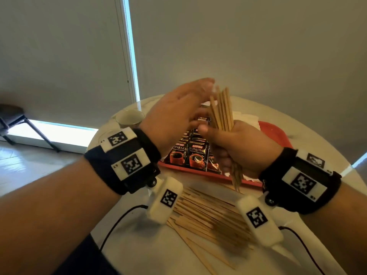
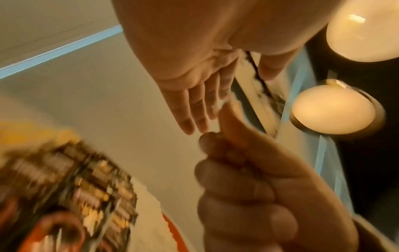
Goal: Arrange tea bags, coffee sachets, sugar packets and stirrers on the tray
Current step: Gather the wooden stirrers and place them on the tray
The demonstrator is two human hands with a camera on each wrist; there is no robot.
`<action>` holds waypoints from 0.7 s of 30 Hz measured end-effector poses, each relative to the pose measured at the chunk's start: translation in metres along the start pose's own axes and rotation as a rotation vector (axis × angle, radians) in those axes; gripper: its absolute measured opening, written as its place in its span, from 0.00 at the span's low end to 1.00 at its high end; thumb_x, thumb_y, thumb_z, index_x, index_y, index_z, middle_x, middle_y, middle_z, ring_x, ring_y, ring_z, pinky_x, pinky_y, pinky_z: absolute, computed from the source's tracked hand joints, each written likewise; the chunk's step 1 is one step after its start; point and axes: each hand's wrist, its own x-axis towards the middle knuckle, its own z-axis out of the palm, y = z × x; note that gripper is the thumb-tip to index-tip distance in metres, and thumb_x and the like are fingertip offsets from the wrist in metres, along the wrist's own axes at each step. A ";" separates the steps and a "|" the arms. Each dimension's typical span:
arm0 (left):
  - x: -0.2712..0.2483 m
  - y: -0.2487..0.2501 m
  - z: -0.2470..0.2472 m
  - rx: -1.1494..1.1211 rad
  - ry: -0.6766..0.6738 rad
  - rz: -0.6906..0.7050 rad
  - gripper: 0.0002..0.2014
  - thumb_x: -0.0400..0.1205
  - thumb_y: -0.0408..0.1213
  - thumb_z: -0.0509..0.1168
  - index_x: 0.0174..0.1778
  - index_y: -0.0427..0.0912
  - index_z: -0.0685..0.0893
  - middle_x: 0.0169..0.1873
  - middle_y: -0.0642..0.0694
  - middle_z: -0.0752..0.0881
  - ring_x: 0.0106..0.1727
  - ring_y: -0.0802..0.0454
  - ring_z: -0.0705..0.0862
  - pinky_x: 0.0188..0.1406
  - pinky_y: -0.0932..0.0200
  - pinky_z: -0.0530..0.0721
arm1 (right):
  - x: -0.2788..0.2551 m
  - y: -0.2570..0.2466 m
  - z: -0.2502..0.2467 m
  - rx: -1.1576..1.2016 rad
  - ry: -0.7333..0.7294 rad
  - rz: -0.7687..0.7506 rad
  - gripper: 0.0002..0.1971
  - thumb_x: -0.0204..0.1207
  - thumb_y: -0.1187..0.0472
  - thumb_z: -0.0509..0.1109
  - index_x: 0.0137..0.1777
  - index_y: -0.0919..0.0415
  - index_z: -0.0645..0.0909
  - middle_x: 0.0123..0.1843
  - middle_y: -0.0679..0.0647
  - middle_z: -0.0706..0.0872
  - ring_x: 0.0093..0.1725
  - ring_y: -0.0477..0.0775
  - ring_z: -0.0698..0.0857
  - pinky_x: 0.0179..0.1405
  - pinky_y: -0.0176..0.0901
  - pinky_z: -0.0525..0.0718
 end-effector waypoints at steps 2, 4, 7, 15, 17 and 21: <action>0.004 -0.014 -0.005 -0.237 0.057 -0.159 0.25 0.92 0.57 0.58 0.76 0.43 0.82 0.64 0.40 0.92 0.63 0.42 0.92 0.66 0.42 0.87 | 0.008 -0.011 -0.002 0.106 0.011 -0.114 0.19 0.80 0.47 0.72 0.31 0.55 0.77 0.23 0.53 0.69 0.19 0.52 0.68 0.22 0.41 0.73; 0.006 -0.031 -0.012 -0.407 0.038 -0.306 0.32 0.91 0.62 0.55 0.76 0.38 0.82 0.66 0.34 0.90 0.68 0.35 0.89 0.74 0.37 0.83 | 0.020 -0.024 -0.001 0.202 -0.002 -0.262 0.21 0.83 0.48 0.71 0.32 0.56 0.72 0.21 0.52 0.67 0.17 0.51 0.66 0.21 0.40 0.71; 0.009 -0.045 -0.014 -0.595 -0.018 -0.414 0.38 0.89 0.67 0.52 0.78 0.35 0.81 0.67 0.32 0.88 0.65 0.36 0.88 0.77 0.36 0.78 | 0.036 -0.038 0.009 0.286 -0.054 -0.453 0.21 0.85 0.52 0.66 0.32 0.59 0.67 0.20 0.52 0.66 0.15 0.53 0.65 0.20 0.39 0.71; 0.014 -0.052 -0.012 -0.985 -0.075 -0.438 0.37 0.89 0.66 0.55 0.84 0.41 0.76 0.75 0.33 0.83 0.80 0.31 0.79 0.83 0.32 0.70 | 0.085 -0.022 0.030 0.280 -0.024 -0.563 0.20 0.74 0.45 0.78 0.34 0.57 0.75 0.24 0.52 0.75 0.25 0.58 0.79 0.33 0.49 0.82; 0.018 -0.056 -0.014 -1.003 -0.025 -0.408 0.34 0.90 0.64 0.55 0.82 0.41 0.78 0.69 0.34 0.87 0.76 0.32 0.82 0.77 0.34 0.78 | 0.091 -0.015 0.030 0.167 -0.027 -0.545 0.16 0.79 0.55 0.78 0.38 0.63 0.78 0.28 0.55 0.80 0.32 0.60 0.83 0.41 0.52 0.85; 0.025 -0.064 -0.017 -0.961 0.066 -0.400 0.35 0.87 0.68 0.58 0.73 0.41 0.85 0.68 0.41 0.86 0.77 0.34 0.82 0.72 0.34 0.82 | 0.095 -0.011 0.030 -0.001 0.027 -0.470 0.16 0.84 0.56 0.73 0.39 0.67 0.78 0.26 0.57 0.78 0.27 0.57 0.80 0.34 0.49 0.84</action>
